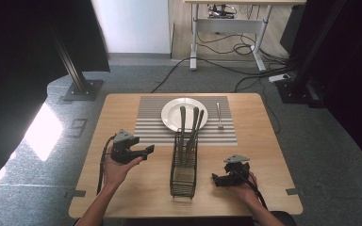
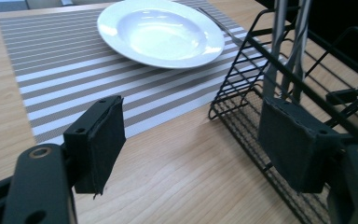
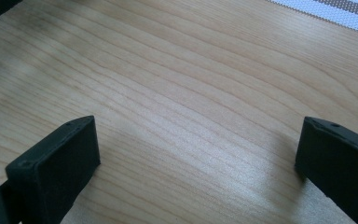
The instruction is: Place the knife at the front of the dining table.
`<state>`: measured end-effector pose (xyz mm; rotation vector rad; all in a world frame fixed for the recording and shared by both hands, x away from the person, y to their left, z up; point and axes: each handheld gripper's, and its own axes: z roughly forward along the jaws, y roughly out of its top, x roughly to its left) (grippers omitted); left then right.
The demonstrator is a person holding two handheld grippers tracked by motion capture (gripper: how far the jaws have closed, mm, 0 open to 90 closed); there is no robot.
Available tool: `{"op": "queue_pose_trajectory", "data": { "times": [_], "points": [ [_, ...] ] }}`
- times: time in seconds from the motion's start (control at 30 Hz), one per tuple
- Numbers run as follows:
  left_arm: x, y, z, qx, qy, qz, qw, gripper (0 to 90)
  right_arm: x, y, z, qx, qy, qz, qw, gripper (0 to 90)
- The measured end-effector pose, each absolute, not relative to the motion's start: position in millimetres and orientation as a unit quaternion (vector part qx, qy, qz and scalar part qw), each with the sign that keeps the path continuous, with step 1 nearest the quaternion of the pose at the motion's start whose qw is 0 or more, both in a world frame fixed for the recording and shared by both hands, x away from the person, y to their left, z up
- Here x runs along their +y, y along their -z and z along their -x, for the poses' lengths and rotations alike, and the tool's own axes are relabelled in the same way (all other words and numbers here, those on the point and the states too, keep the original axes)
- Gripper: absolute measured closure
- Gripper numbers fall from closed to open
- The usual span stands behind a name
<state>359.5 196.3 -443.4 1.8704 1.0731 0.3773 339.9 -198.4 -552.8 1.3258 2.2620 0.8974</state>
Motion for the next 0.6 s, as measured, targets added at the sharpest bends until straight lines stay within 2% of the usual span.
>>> {"op": "queue_pose_trajectory", "data": {
  "times": [0.6],
  "points": [
    [162, 422, -386, 0.426, -0.152, -0.752, 0.479, 22.0, -198, 553, -340, 0.801, -0.320, -0.472, 0.184, 0.0]
  ]
}}
